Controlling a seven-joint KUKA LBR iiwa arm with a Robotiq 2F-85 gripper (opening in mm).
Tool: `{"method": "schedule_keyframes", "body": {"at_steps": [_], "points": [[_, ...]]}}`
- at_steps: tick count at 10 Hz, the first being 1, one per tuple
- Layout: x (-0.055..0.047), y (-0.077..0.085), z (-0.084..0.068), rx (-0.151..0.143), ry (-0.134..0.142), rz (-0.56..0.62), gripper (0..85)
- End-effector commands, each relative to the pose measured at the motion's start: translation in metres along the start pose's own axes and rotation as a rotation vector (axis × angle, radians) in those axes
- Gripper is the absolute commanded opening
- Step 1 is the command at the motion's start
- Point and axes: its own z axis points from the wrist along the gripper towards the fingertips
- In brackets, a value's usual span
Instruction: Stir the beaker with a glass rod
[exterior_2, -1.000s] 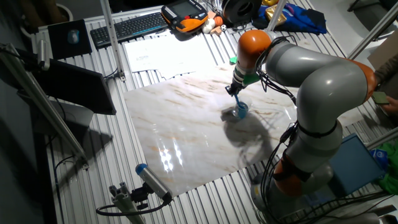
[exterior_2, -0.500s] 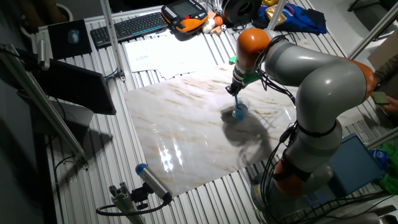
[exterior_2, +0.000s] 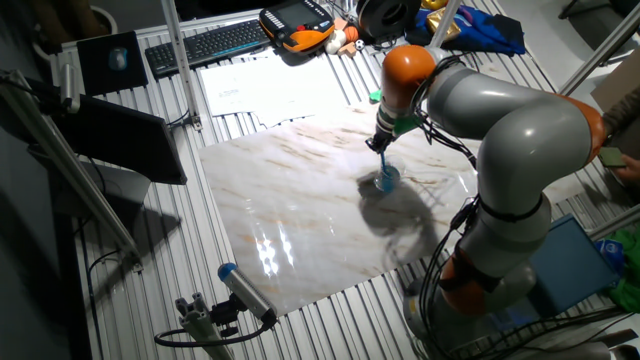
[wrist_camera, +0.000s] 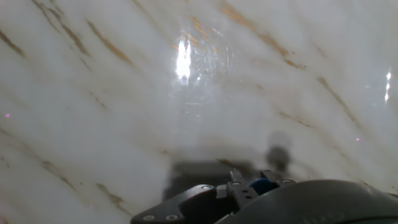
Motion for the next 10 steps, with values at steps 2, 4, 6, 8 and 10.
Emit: {"method": "schedule_keyframes", "body": {"at_steps": [2,4,6,8,10], "points": [[0.002,-0.006,-0.004,-0.014,0.001,-0.014,0.0],[0.006,-0.008,-0.008,-0.012,-0.001,-0.02,0.0],[0.01,-0.014,-0.01,-0.019,-0.063,-0.048,0.0],[0.007,-0.017,-0.013,-0.036,-0.125,-0.057,0.0],[0.006,-0.017,-0.013,-0.028,-0.128,-0.06,0.0]]}}
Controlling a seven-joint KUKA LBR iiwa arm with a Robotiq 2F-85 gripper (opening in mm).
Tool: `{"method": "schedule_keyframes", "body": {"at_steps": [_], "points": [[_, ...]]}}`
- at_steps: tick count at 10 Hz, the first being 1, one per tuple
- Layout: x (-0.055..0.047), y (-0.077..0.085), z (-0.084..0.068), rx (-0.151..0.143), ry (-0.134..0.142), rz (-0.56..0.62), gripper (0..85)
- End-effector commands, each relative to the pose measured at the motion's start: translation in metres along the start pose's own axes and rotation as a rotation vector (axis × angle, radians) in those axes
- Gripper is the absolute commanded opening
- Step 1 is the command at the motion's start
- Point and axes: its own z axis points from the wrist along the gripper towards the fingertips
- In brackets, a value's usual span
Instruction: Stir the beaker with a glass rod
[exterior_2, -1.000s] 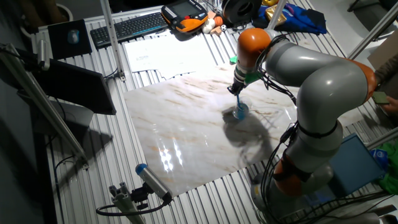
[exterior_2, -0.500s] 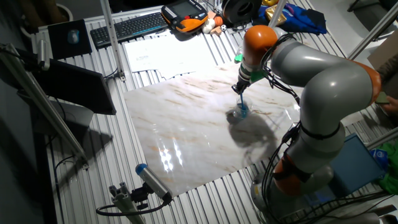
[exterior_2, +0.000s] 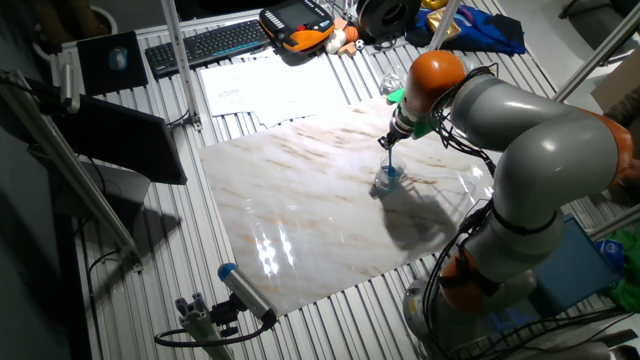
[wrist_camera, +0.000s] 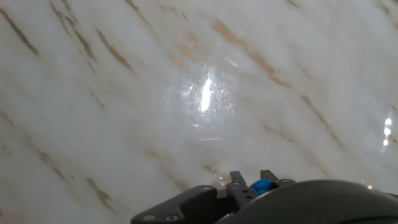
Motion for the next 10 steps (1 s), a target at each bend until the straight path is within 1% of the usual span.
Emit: {"method": "schedule_keyframes", "body": {"at_steps": [1,2,4,5,6,7,8,9,10], "points": [[0.0,0.0,0.0,0.001,-0.005,-0.007,0.0],[0.001,-0.001,0.0,-0.001,-0.015,-0.011,0.0],[0.002,-0.002,-0.001,0.002,-0.007,-0.022,0.0],[0.003,-0.003,-0.001,0.002,-0.007,-0.028,0.0],[0.002,-0.002,-0.001,-0.005,-0.018,-0.016,0.0],[-0.001,0.003,-0.001,-0.01,-0.021,0.002,0.0],[-0.004,0.011,-0.003,-0.012,-0.007,0.02,0.0],[-0.001,0.014,-0.003,-0.006,0.001,0.023,0.0],[0.005,0.014,-0.004,0.0,0.012,0.021,0.0]]}}
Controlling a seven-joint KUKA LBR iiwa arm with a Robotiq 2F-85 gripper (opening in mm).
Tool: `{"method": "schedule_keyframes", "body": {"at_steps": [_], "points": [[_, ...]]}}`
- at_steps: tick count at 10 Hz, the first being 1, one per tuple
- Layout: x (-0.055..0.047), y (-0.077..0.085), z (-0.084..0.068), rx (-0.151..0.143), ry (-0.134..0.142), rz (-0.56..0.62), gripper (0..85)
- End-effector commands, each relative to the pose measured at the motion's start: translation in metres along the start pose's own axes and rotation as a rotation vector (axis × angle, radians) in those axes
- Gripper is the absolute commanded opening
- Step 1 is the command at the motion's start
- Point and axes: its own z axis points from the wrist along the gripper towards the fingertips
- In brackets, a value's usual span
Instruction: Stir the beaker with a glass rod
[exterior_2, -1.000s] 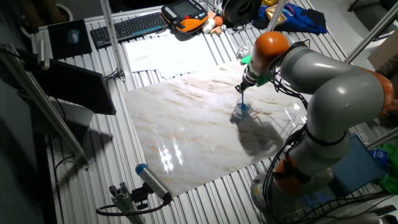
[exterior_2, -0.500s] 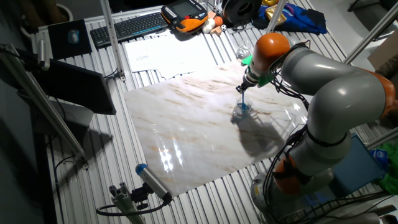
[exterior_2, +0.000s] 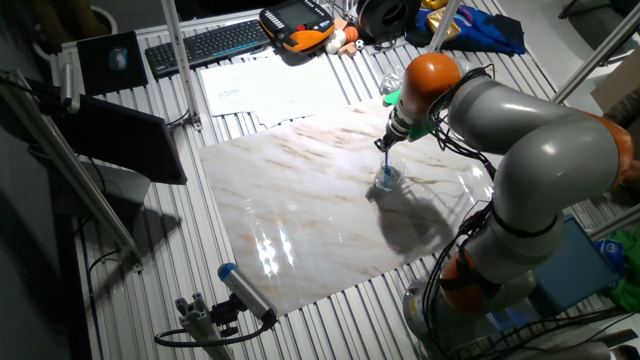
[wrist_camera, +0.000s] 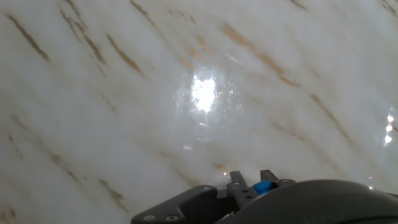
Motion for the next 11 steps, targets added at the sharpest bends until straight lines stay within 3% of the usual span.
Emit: {"method": "schedule_keyframes", "body": {"at_steps": [1,3,5,7,8,9,10,11], "points": [[0.003,-0.002,-0.001,0.003,0.016,-0.006,0.0],[0.005,-0.01,0.0,0.029,-0.001,-0.032,0.0],[-0.003,-0.012,0.006,-0.005,-0.027,-0.013,0.0],[-0.003,0.004,0.003,-0.031,-0.042,0.047,0.0],[0.003,0.007,0.002,-0.006,0.017,0.033,0.0],[0.007,0.004,0.001,0.001,0.105,0.008,0.0],[0.007,0.0,0.001,0.028,0.161,-0.03,0.0],[0.007,-0.002,0.003,0.058,0.168,-0.056,0.0]]}}
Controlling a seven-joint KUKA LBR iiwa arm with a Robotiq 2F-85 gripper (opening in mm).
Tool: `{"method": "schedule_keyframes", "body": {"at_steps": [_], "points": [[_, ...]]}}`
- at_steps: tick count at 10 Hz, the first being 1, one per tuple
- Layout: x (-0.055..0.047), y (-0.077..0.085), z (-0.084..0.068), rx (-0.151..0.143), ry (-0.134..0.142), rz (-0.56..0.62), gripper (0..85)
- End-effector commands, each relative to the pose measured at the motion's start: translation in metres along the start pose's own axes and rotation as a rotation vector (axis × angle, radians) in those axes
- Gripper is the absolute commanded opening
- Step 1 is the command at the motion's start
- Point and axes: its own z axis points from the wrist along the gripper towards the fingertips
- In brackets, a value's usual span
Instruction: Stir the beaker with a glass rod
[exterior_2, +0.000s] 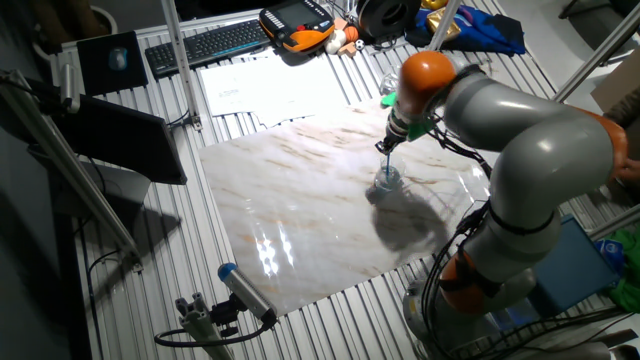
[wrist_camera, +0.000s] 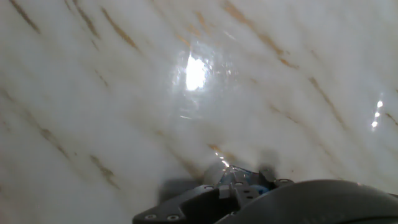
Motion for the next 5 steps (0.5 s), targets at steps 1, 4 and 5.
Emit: {"method": "schedule_keyframes", "body": {"at_steps": [1,4,5], "points": [[-0.001,-0.001,0.002,0.008,0.02,-0.014,0.0],[-0.008,0.004,0.005,-0.078,-0.098,0.066,0.0],[-0.007,0.008,0.002,-0.077,-0.082,0.075,0.0]]}}
